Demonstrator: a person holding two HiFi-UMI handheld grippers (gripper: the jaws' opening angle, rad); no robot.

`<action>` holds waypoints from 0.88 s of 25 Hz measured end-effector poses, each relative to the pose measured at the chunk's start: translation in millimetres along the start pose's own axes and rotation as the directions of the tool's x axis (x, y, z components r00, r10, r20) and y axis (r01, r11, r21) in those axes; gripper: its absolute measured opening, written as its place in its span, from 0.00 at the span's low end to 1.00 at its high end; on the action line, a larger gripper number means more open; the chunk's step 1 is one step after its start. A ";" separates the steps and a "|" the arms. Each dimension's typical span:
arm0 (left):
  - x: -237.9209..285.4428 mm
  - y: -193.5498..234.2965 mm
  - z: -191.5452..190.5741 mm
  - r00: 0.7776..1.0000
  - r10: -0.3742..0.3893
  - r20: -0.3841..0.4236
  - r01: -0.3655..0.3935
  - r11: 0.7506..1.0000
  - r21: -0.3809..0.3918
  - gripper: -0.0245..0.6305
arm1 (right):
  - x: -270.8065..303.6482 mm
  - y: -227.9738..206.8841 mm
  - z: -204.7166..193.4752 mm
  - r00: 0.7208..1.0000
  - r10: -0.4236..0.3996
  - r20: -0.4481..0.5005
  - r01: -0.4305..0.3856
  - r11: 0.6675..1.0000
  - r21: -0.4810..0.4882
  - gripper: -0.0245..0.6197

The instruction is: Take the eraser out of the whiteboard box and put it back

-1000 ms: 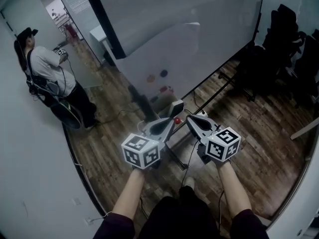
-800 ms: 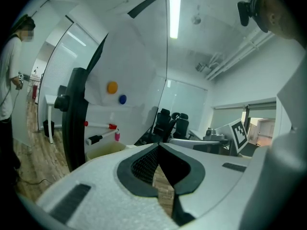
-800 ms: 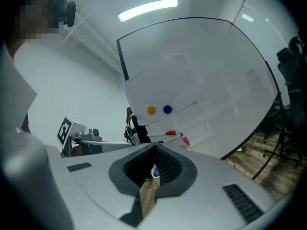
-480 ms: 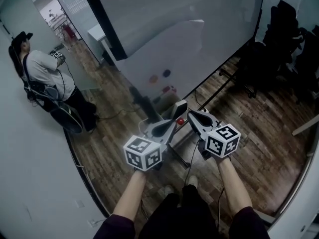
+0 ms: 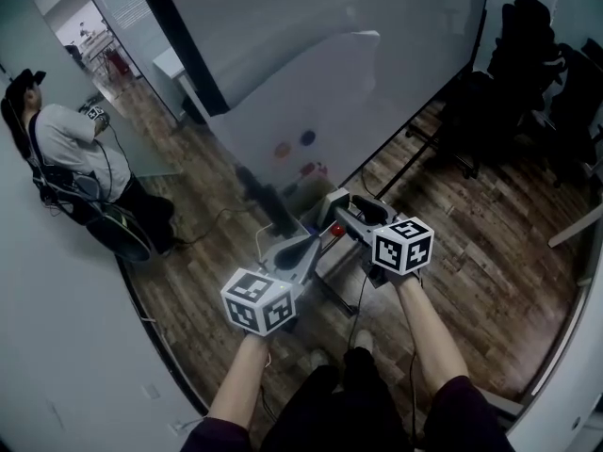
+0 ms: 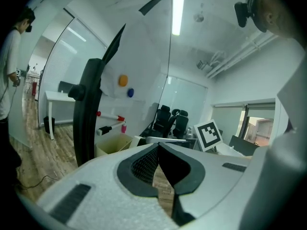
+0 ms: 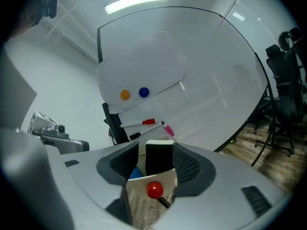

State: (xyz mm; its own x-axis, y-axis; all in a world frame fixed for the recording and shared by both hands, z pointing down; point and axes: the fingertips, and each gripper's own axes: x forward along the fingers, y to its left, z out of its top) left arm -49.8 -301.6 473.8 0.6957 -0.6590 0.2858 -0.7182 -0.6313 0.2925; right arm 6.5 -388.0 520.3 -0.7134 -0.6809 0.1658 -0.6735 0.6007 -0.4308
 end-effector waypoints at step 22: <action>-15.2 16.6 -1.8 0.999 0.032 0.013 -0.031 0.999 -0.024 0.04 | 20.3 -5.2 1.2 0.999 -0.030 0.009 0.030 0.999 0.030 0.38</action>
State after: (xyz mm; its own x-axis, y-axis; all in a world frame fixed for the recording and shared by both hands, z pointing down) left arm -72.3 -301.3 475.9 0.6724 -0.6839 0.2831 -0.7391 -0.6003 0.3056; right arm -4.2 -405.4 524.9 -0.6908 -0.7025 0.1710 -0.6886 0.5672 -0.4519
